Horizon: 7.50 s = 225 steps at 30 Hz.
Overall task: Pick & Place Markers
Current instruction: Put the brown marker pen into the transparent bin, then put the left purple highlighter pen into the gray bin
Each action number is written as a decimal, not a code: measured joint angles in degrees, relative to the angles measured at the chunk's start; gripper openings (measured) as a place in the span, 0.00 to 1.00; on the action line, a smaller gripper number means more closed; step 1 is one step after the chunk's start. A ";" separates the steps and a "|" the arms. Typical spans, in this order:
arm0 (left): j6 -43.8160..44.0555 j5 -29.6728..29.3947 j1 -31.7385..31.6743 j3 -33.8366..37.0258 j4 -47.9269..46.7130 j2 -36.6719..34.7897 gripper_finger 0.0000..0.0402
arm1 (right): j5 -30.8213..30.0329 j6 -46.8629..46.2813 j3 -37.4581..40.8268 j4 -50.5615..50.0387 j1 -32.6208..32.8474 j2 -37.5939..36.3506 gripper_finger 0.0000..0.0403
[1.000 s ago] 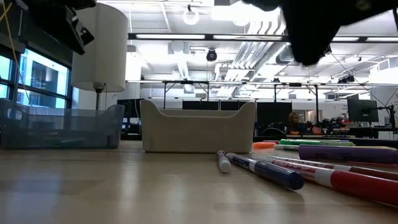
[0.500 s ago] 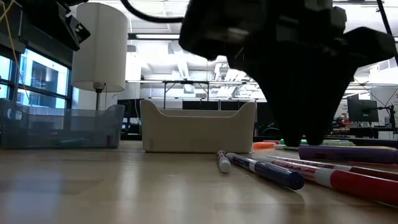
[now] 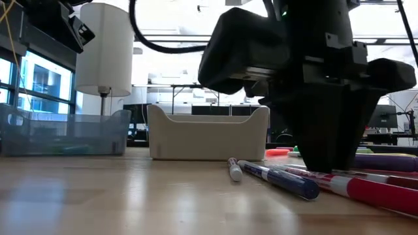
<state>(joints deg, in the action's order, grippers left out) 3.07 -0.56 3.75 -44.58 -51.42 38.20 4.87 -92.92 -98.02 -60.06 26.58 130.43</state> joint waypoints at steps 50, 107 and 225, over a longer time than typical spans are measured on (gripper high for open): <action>28.34 -22.28 0.00 -0.02 9.03 3.45 0.02 | -14.82 103.99 3.72 25.09 -52.53 -16.74 0.10; 121.84 7.01 42.93 -12.68 -12.24 48.08 0.46 | -25.91 33.90 48.33 6.64 -8.06 -66.37 0.04; 102.93 11.26 43.38 -3.60 14.92 55.47 0.14 | -28.53 39.40 48.24 12.79 -8.15 -66.33 0.04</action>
<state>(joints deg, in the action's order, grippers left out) 106.01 10.70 47.13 -48.17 -36.50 93.67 -23.66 -53.52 -49.78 -47.27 18.43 64.10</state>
